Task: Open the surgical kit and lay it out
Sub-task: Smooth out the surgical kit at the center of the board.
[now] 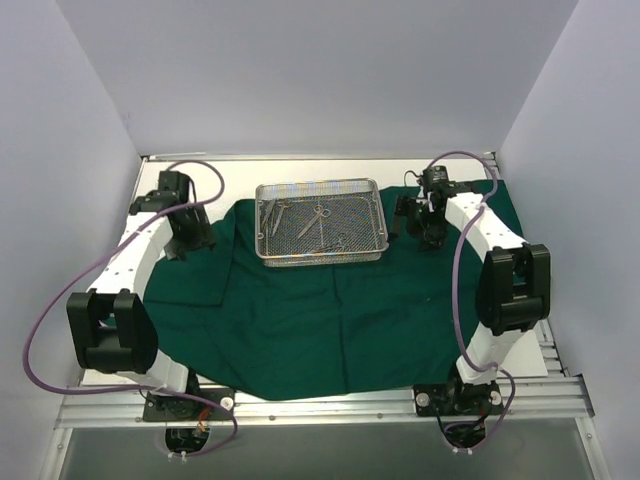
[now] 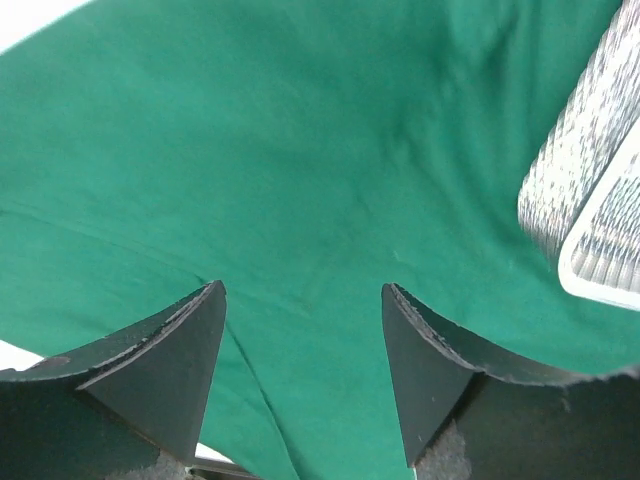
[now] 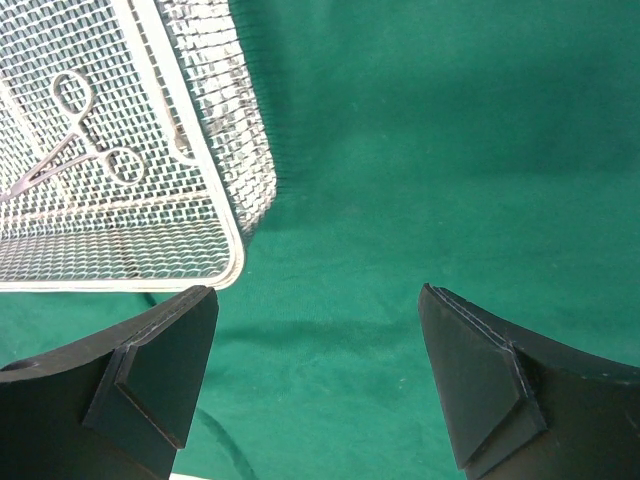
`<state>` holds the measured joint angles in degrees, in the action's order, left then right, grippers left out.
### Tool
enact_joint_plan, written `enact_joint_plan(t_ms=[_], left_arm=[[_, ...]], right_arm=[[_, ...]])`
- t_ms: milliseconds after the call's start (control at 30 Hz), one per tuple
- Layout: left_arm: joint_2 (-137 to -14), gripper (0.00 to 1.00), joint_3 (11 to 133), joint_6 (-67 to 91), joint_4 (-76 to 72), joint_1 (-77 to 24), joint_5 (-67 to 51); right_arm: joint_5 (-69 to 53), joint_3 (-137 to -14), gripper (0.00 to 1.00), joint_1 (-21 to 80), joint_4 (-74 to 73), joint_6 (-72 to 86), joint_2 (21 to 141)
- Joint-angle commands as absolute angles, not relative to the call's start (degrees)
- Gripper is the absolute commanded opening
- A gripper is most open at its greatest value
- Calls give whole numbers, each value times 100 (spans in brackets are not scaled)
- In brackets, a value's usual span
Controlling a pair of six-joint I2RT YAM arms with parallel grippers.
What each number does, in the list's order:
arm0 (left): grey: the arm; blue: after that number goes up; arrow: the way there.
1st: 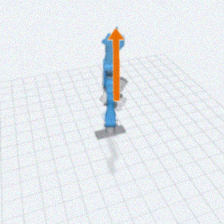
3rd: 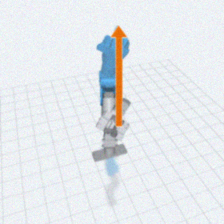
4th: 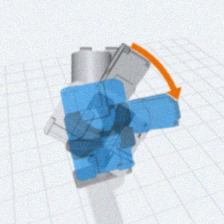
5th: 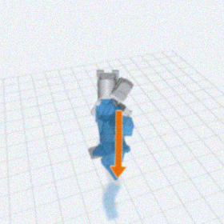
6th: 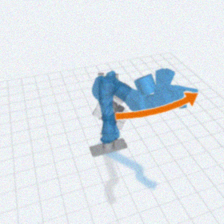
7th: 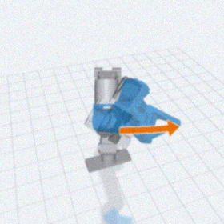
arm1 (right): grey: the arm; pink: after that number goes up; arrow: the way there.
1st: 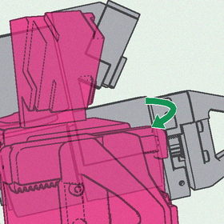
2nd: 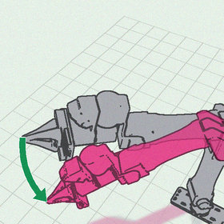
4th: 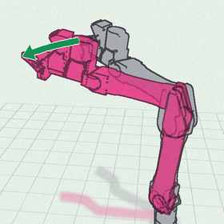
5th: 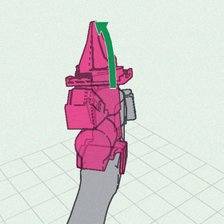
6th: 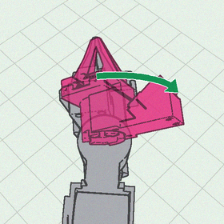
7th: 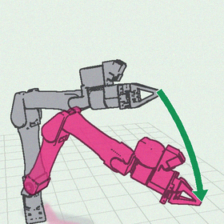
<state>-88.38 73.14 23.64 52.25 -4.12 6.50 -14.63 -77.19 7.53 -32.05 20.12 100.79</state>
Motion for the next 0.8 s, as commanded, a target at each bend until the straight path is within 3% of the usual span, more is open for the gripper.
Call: enact_joint_plan(t_ms=[0,233,767], left_arm=[[-8920,73,7874,2084,5475,-168,941],[-9580,73,7770,1995,5476,-333,264],[-9509,63,6592,2848,5599,-1310,773]], right_arm=[[-1582,-7875,84,861,-3278,2057,9975],[-1529,-7822,84,870,-3322,2030,9888],[-1538,-7691,84,870,-3252,2039,9861]])
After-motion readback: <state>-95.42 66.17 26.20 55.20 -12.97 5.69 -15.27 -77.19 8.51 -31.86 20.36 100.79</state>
